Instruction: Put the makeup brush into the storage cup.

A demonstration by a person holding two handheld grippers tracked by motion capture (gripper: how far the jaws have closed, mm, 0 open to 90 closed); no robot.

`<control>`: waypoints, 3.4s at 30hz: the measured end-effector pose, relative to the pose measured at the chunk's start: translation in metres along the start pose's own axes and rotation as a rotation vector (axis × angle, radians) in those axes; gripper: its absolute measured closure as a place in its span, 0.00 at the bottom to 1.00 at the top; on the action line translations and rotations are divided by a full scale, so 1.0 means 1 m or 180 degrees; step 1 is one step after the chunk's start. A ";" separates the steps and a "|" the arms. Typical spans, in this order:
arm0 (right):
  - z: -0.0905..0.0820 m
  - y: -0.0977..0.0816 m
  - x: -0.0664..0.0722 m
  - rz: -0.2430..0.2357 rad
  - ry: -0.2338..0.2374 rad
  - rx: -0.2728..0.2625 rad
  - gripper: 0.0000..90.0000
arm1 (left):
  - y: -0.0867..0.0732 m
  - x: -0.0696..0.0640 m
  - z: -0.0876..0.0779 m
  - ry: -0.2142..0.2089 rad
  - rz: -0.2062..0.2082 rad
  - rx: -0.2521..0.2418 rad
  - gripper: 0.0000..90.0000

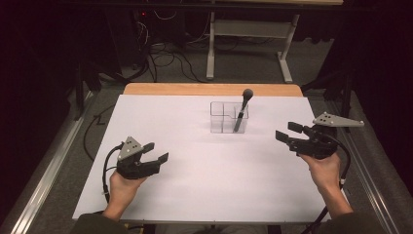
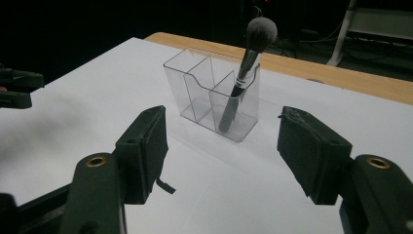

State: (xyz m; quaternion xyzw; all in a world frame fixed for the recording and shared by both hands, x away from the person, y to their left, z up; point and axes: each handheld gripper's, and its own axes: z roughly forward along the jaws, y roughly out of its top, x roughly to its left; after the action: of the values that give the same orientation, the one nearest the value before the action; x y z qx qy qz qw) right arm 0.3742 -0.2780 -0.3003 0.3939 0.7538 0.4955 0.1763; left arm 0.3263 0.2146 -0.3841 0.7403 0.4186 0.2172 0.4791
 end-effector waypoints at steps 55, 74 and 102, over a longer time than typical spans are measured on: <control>-0.004 -0.043 0.015 0.0055 0.0154 -0.0042 0.40 | 0.000 0.000 -0.001 0.0011 0.0000 -0.0018 0.38; 0.005 -0.052 0.023 -0.0013 0.0207 0.0060 0.39 | 0.000 0.000 -0.001 0.0007 0.0001 -0.0019 0.38; 0.023 -0.069 0.021 0.0018 0.0164 0.0185 0.41 | 0.000 0.000 -0.002 -0.0002 -0.0007 -0.0039 0.38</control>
State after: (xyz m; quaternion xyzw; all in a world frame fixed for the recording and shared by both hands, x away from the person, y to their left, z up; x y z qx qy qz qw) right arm 0.3473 -0.2609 -0.3690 0.3881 0.7711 0.4838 0.1439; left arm 0.3252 0.2155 -0.3831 0.7370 0.4179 0.2190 0.4840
